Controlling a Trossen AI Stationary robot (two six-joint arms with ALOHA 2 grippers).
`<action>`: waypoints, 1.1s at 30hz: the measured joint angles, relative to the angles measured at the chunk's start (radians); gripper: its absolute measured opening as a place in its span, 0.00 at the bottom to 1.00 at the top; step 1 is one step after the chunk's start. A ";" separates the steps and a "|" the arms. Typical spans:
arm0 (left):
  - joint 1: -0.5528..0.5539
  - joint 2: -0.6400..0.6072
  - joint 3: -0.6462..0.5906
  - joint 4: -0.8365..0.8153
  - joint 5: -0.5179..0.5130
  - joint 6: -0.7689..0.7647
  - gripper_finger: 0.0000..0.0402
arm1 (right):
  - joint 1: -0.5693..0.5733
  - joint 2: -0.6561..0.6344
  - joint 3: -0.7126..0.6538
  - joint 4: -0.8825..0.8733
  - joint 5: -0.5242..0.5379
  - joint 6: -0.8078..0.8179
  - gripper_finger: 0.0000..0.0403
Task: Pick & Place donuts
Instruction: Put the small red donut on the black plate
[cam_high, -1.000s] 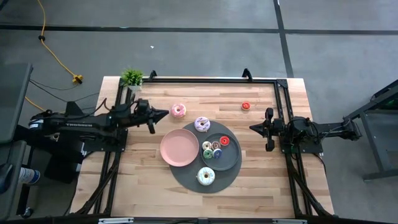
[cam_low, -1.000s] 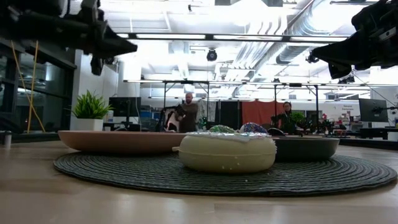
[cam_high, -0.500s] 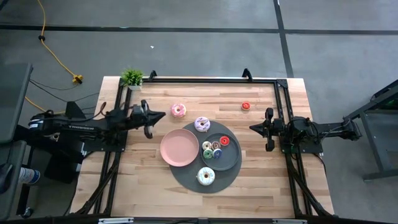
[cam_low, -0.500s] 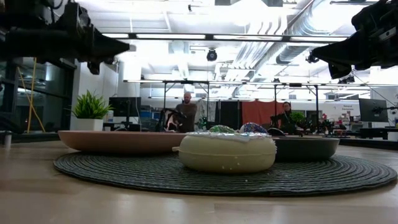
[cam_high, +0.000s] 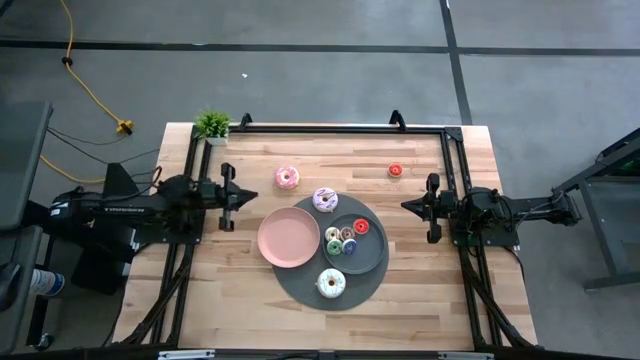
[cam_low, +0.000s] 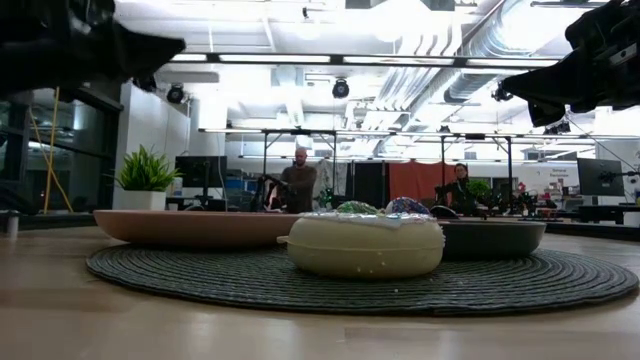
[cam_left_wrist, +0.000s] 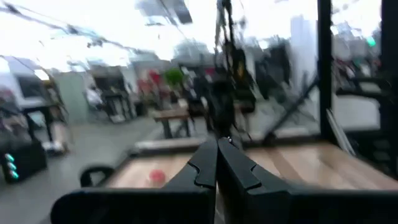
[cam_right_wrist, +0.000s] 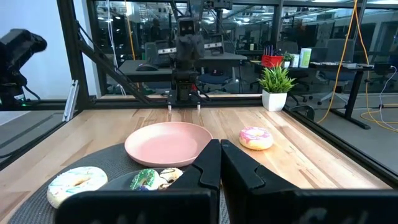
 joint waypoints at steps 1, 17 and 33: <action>0.000 -0.031 0.000 -0.057 0.009 0.000 0.00 | 0.000 0.000 0.000 0.000 0.000 0.000 0.00; -0.001 -0.379 -0.001 -0.585 0.022 0.000 0.00 | 0.000 0.000 0.000 -0.001 0.001 0.000 0.00; -0.001 -0.369 -0.001 -0.594 -0.015 0.045 0.00 | 0.000 0.001 0.000 0.000 0.000 0.000 0.00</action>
